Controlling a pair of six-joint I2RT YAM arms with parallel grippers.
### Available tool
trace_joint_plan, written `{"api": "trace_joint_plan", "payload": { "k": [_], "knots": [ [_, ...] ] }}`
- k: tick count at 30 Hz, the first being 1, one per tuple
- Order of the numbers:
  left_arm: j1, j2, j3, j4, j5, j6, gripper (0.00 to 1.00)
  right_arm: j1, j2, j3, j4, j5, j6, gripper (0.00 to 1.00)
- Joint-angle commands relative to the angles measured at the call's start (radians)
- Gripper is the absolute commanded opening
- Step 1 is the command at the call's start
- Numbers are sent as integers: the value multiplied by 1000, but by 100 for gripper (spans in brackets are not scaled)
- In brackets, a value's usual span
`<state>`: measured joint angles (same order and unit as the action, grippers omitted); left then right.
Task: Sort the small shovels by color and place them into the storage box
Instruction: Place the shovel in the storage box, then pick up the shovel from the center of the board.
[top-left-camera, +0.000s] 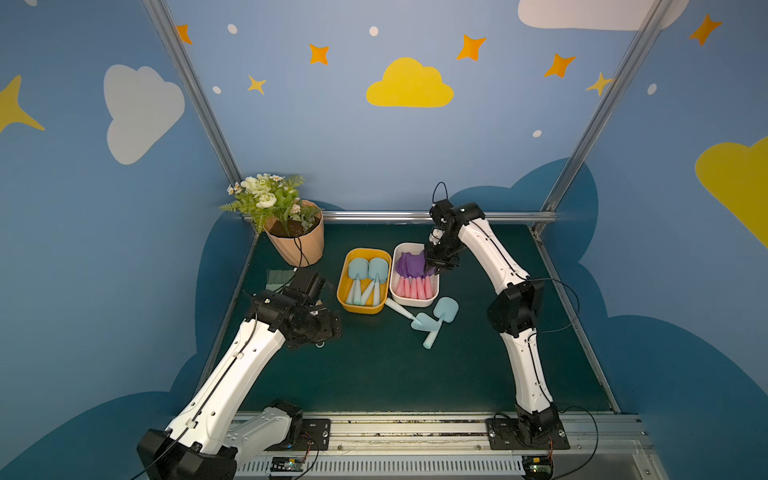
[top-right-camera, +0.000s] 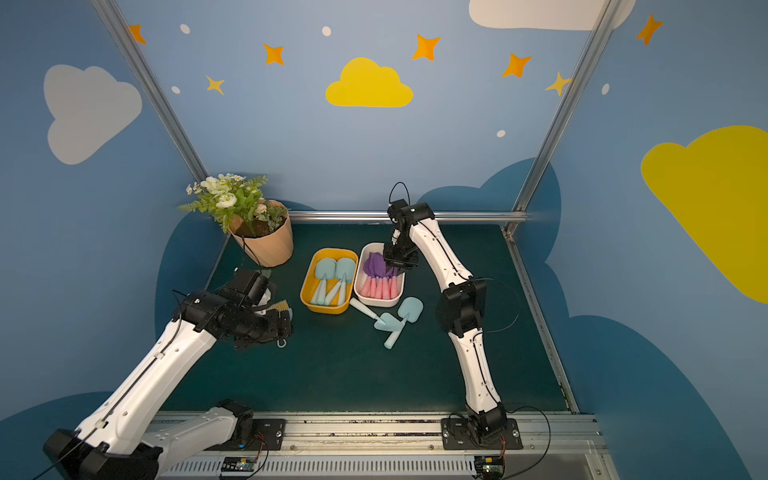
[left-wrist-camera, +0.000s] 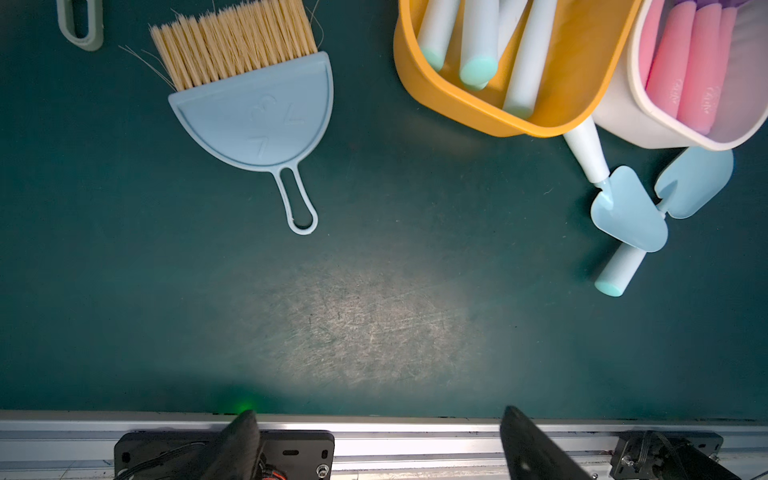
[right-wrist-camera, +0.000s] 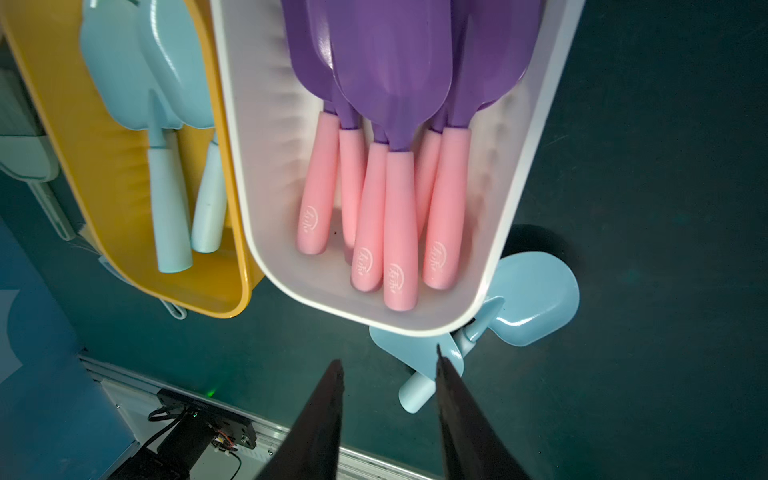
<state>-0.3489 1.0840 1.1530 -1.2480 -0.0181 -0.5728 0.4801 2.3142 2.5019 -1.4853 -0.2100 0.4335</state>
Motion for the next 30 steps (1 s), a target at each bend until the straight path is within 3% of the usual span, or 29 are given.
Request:
{"api": "trace_joint_plan", "payload": {
  "k": [1,6,12,21,30],
  "knots": [
    [2,-23,36,-52,-5,-7,88,-6,-96,9,-64,38,11,39],
    [-21,-36,70,-72,3,-22,85,-6,-261,-120,-52,80,6,39],
    [-147,6,125,-71,-42,-77,82,-9,-533,-456,66,95,19,39],
    [-426,230,204,27,-90,-122,81,-37,-838,-899,161,141,64,39],
    [-565,495,314,152,-19,-69,77,-118,-1024,-1096,161,203,50,39]
  ]
}}
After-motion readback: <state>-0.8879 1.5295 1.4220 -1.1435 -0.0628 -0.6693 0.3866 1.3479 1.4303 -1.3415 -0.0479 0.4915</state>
